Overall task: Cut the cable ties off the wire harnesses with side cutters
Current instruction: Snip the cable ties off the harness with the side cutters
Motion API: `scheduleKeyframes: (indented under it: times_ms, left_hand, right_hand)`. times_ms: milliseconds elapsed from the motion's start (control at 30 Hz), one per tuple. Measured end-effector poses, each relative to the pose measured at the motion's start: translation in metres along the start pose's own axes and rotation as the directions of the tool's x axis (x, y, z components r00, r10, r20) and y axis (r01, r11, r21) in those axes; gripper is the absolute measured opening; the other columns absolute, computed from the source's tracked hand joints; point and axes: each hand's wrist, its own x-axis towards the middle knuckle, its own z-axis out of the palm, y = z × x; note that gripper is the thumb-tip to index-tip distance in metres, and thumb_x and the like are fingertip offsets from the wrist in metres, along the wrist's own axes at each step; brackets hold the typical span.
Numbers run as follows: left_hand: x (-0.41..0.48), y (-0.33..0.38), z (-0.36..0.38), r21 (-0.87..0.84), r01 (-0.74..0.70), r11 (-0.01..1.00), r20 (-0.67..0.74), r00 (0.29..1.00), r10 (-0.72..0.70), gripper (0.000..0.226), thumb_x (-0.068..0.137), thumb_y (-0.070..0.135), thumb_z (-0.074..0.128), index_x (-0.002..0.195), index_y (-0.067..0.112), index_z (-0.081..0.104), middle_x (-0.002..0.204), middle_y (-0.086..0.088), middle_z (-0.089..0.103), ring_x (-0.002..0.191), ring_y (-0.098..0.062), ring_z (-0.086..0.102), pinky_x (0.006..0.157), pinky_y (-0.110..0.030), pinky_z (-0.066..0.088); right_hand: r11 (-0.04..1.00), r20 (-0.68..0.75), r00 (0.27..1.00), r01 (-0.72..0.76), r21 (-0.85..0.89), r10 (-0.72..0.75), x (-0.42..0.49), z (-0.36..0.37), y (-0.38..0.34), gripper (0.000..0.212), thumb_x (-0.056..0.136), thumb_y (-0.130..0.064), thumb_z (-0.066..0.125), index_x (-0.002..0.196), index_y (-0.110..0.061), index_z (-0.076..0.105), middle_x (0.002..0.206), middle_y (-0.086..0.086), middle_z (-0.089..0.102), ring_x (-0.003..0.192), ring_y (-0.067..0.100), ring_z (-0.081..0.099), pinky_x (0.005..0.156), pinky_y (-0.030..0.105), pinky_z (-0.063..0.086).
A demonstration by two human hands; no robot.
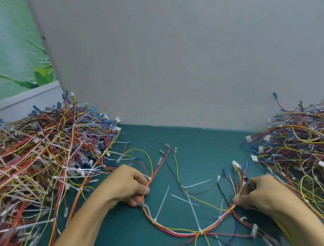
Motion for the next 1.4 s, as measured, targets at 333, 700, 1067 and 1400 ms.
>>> scheduleKeyframes:
  times_ms: [333, 700, 1067, 1400]
  left_hand:
    - [-0.003, 0.006, 0.004, 0.286, -0.243, 0.927, 0.133, 0.968, 0.213, 0.017, 0.079, 0.003, 0.069, 0.079, 0.019, 0.075, 0.055, -0.003, 0.064, 0.049, -0.018, 0.065, 0.053, -0.023, 0.054]
    - [0.002, 0.004, -0.001, 0.408, -0.092, 0.908, -0.024, 0.993, 0.111, 0.013, 0.073, 0.008, 0.078, 0.075, 0.014, 0.067, 0.061, -0.003, 0.070, 0.050, -0.014, 0.066, 0.051, -0.026, 0.056]
    - [-0.003, 0.011, -0.002, 0.562, -0.103, 0.821, -0.115, 0.973, 0.200, 0.018, 0.069, 0.034, 0.083, 0.068, 0.026, 0.067, 0.066, 0.011, 0.068, 0.062, -0.003, 0.063, 0.059, -0.018, 0.043]
    - [-0.006, 0.012, -0.003, 0.574, -0.098, 0.813, -0.118, 0.972, 0.201, 0.019, 0.069, 0.037, 0.083, 0.068, 0.030, 0.066, 0.068, 0.014, 0.067, 0.070, 0.003, 0.059, 0.058, -0.013, 0.039]
  right_hand:
    - [1.000, 0.003, 1.000, -0.004, 0.004, 0.004, 0.000, -0.001, -0.001, 0.029, 0.065, -0.032, 0.087, 0.069, -0.010, 0.069, 0.056, -0.003, 0.068, 0.064, 0.014, 0.063, 0.054, 0.024, 0.038]
    - [0.999, 0.011, 0.999, 0.032, 0.043, -0.032, -0.002, -0.006, 0.002, 0.032, 0.071, -0.036, 0.083, 0.065, -0.010, 0.065, 0.053, -0.003, 0.062, 0.054, 0.014, 0.053, 0.054, 0.024, 0.038]
    - [0.608, -0.191, 0.981, 0.170, 0.775, -0.031, -0.005, -0.035, 0.006, 0.029, 0.099, -0.032, 0.049, 0.080, -0.011, 0.050, 0.055, 0.006, 0.060, 0.044, 0.017, 0.055, 0.057, 0.033, 0.050]
    - [0.746, -0.146, 0.987, 0.145, 0.650, -0.064, -0.008, -0.028, 0.001, 0.022, 0.098, -0.034, 0.052, 0.090, -0.013, 0.052, 0.074, 0.011, 0.071, 0.071, 0.026, 0.071, 0.066, 0.040, 0.055]
